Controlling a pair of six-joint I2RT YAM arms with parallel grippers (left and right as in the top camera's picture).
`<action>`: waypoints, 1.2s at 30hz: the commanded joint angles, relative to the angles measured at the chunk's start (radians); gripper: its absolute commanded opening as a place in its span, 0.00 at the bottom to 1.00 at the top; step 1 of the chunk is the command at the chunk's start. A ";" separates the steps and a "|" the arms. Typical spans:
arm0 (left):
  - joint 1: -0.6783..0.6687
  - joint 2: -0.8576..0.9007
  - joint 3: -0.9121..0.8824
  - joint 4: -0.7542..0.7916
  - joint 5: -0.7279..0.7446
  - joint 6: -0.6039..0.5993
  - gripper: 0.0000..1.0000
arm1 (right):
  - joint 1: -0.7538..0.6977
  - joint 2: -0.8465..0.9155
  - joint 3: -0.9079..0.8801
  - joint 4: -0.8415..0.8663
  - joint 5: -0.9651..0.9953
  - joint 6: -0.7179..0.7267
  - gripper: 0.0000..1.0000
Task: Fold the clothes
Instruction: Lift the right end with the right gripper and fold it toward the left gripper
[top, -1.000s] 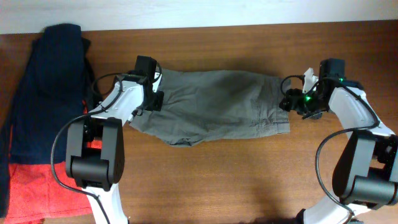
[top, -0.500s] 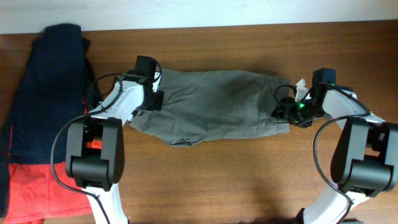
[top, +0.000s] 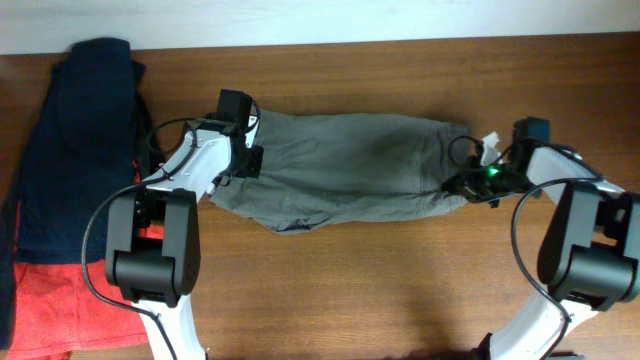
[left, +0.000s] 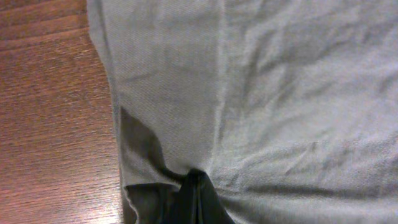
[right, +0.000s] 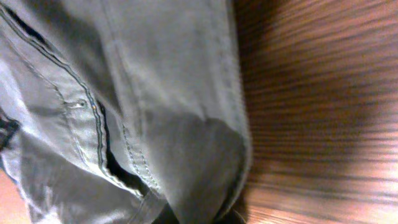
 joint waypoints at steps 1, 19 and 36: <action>0.002 0.056 -0.018 -0.024 -0.002 -0.037 0.01 | -0.086 -0.004 0.007 -0.021 -0.023 -0.040 0.04; -0.101 0.056 -0.017 -0.060 0.157 -0.098 0.00 | 0.058 -0.171 0.253 -0.335 -0.048 -0.218 0.04; -0.101 0.056 -0.017 -0.035 0.180 -0.112 0.00 | 0.604 -0.174 0.254 -0.014 -0.048 -0.011 0.04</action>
